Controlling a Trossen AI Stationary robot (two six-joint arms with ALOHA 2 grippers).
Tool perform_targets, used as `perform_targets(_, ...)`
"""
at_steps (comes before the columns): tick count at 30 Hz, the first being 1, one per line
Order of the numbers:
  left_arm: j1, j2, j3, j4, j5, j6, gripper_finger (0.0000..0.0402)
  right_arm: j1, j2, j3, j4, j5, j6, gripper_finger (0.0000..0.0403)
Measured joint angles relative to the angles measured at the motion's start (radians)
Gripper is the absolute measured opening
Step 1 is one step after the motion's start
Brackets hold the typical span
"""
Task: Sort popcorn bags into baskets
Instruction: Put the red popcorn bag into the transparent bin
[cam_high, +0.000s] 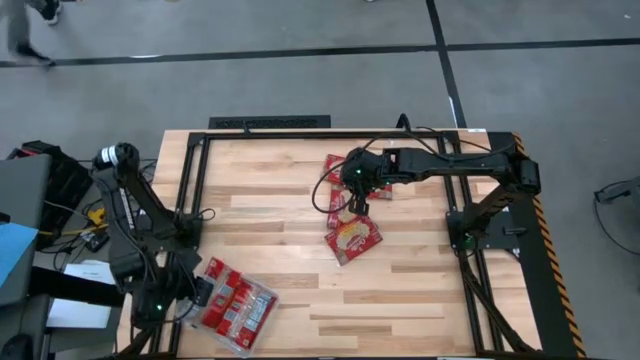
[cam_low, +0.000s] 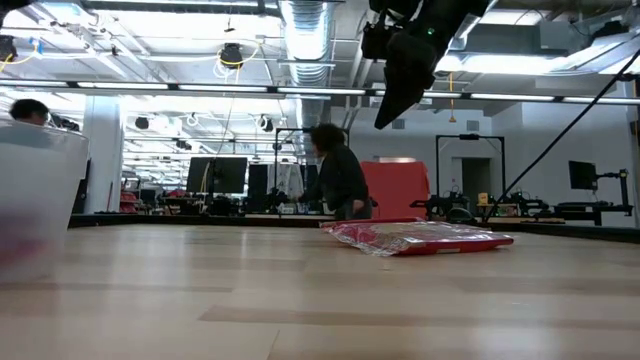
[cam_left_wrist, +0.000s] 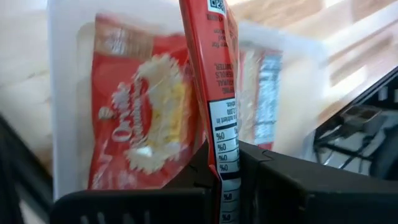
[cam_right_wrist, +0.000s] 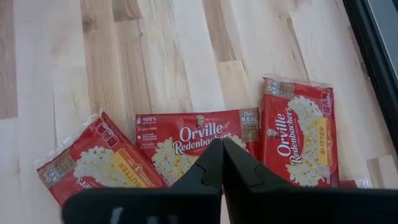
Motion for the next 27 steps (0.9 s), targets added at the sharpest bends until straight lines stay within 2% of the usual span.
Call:
perform_targets(6, 0.002, 0.043, 0.0, 0.004, 0.042, -0.003, 0.0008, 0.0, 0.0, 0.0, 0.001, 0.0, 0.016, 0.0034)
perform_targets(14, 0.019, 0.089, 0.0, -0.013, 0.04, -0.003, 0.0004, 0.0, 0.0, 0.0, 0.003, 0.0, 0.026, 0.0015)
perform_targets(23, 0.031, 0.099, -0.001, -0.013, 0.02, -0.003, 0.0029, 0.0, 0.0, 0.0, 0.0, 0.0, 0.051, 0.0039)
perform_targets(27, 0.032, 0.099, -0.001, 0.004, 0.02, -0.003, 0.0055, 0.001, 0.0, 0.0, -0.002, 0.0, 0.053, 0.0042)
